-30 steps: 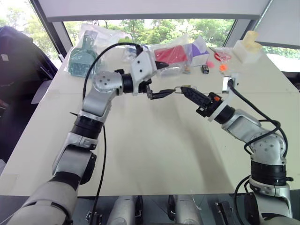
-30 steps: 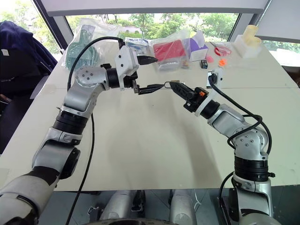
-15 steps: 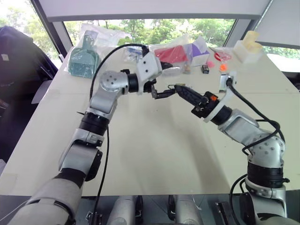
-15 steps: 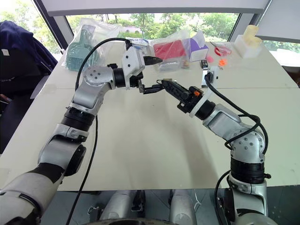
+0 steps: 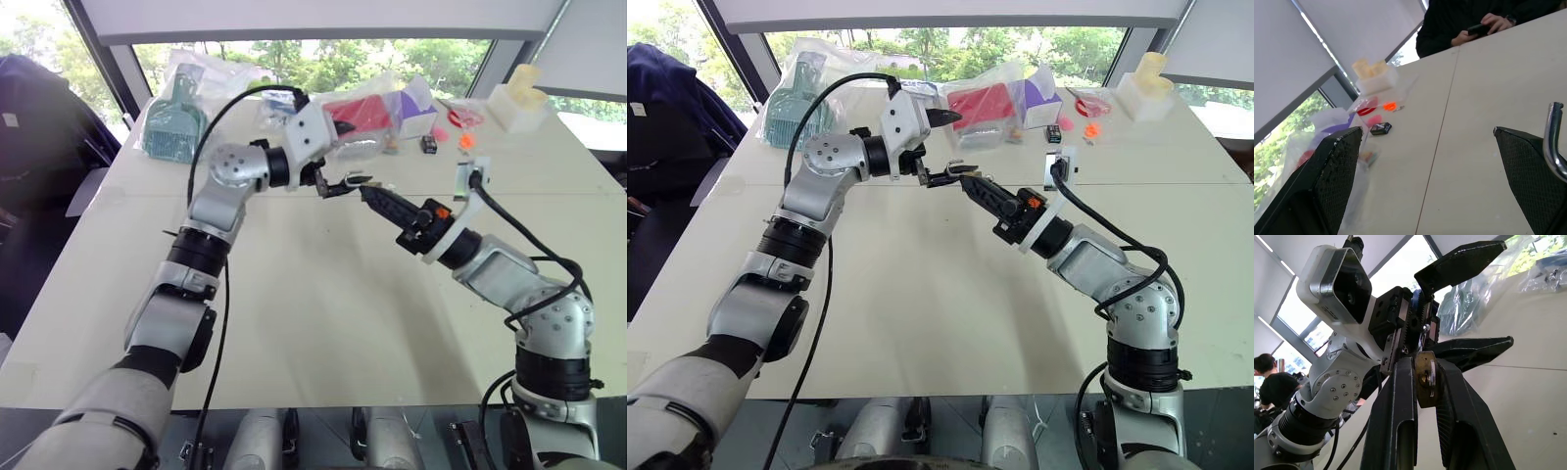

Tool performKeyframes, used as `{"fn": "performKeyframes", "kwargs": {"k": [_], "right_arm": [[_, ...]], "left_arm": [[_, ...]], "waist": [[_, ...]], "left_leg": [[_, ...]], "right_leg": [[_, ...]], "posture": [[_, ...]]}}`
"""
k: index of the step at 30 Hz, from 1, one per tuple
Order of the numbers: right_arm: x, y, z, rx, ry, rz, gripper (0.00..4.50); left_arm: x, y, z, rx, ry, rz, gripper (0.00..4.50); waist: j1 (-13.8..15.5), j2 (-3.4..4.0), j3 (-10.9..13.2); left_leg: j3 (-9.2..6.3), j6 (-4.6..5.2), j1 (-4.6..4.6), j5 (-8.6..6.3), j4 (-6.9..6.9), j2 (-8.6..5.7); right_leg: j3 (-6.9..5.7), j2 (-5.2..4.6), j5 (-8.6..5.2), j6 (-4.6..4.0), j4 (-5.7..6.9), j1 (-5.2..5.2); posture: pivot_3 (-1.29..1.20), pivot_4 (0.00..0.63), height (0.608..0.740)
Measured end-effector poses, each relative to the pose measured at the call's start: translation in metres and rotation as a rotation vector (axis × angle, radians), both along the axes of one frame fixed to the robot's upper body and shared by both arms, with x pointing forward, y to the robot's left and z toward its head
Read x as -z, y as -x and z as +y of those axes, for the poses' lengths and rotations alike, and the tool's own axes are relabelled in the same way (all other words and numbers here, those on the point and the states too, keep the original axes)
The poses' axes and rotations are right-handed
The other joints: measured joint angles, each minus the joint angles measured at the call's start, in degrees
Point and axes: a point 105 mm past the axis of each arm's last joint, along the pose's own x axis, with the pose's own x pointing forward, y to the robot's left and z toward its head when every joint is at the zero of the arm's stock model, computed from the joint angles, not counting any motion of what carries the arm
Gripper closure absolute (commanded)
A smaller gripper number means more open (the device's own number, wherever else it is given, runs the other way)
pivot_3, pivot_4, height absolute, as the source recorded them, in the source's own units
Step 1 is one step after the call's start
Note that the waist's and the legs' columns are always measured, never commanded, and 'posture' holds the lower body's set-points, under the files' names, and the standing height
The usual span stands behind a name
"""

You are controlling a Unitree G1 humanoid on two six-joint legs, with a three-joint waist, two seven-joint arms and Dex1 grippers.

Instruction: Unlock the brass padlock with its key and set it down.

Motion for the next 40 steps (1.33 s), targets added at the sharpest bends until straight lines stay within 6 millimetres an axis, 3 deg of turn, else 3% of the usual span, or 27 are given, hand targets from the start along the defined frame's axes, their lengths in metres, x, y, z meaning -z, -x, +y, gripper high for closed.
{"fn": "performKeyframes", "kwargs": {"k": [5,9,12,15,22,23,25,30,34,38,40], "right_arm": [[0.029,-0.015,-0.017,0.098,0.116,0.101,4.5],[0.068,-0.023,-0.024,0.091,0.219,0.246,4.5],[0.089,-0.028,-0.022,0.051,0.237,0.349,4.5],[0.094,-0.039,-0.023,0.032,0.228,0.404,4.5],[0.113,-0.051,-0.029,0.032,0.285,0.498,4.5],[0.119,-0.051,-0.031,0.037,0.301,0.519,3.48],[0.122,-0.051,-0.032,0.032,0.31,0.527,2.72],[0.11,-0.052,-0.037,0.024,0.32,0.471,0.19],[0.107,-0.047,-0.061,0.085,0.421,0.427,0.09],[0.104,-0.02,-0.12,0.19,0.724,0.345,0.09],[0.096,-0.004,-0.137,0.195,0.79,0.299,0.09]], "left_arm": [[0.029,0.0,0.036,-0.076,-0.002,0.181,0.05],[0.051,0.031,0.059,-0.036,0.009,0.388,0.05],[0.06,0.059,0.062,0.007,-0.006,0.48,0.05],[0.077,0.083,0.068,0.019,-0.061,0.558,0.05],[0.087,0.091,0.07,-0.016,-0.067,0.594,0.05],[0.087,0.09,0.07,-0.023,-0.066,0.597,0.0],[0.087,0.089,0.071,-0.032,-0.063,0.595,0.0],[0.088,0.088,0.072,-0.037,-0.062,0.594,0.0],[0.088,0.088,0.074,-0.043,-0.065,0.591,0.0],[0.09,0.086,0.082,-0.06,-0.075,0.603,0.0],[0.092,0.086,0.084,-0.064,-0.073,0.611,0.0]], "waist": [[-0.4,0.01,0.0],[-0.92,0.01,0.01],[-1.31,0.02,0.01],[-1.32,0.04,0.02],[-1.14,0.04,0.03],[-1.2,0.05,0.03],[-1.29,0.05,0.03],[-1.08,0.05,0.03],[-0.81,0.06,0.03],[0.11,0.12,0.07],[0.09,0.11,0.07]], "left_leg": [[0.01,-0.09,0.0,0.05,-0.02,0.01],[0.0,-0.36,-0.01,0.21,-0.05,0.02],[0.0,-0.36,0.0,0.21,-0.04,0.01],[-0.03,-0.37,0.01,0.2,-0.04,0.02],[-0.05,-0.41,0.0,0.22,-0.05,-0.01],[-0.04,-0.42,0.0,0.23,-0.07,-0.01],[-0.02,-0.44,0.01,0.24,-0.08,-0.01],[-0.03,-0.46,0.01,0.25,-0.07,-0.02],[-0.03,-0.47,0.0,0.24,-0.08,-0.04],[0.0,-0.48,-0.02,0.24,-0.08,-0.05],[0.01,-0.47,0.0,0.23,-0.08,-0.03]], "right_leg": [[0.0,0.0,0.0,0.0,0.02,-0.03],[0.01,0.0,-0.01,0.0,0.03,-0.03],[0.02,-0.01,-0.02,-0.03,0.0,-0.02],[0.02,0.01,-0.12,-0.2,0.01,-0.02],[0.01,0.02,-0.12,-0.21,0.0,0.0],[0.01,0.02,-0.12,-0.21,0.0,-0.01],[0.01,0.03,-0.09,-0.15,0.0,-0.01],[0.01,0.02,-0.06,-0.09,-0.01,0.01],[0.01,0.0,-0.08,-0.13,-0.05,0.0],[0.01,-0.01,-0.14,-0.2,-0.08,-0.02],[0.01,-0.01,-0.14,-0.19,-0.11,-0.01]], "posture": [[0.0,0.15,0.735],[0.0,0.15,0.735],[0.0,0.15,0.735],[0.0,0.15,0.735],[0.0,0.15,0.735],[0.0,0.15,0.735],[0.0,0.15,0.735],[0.0,0.15,0.735],[0.0,0.15,0.735],[0.0,0.15,0.735],[0.0,0.15,0.735]]}}
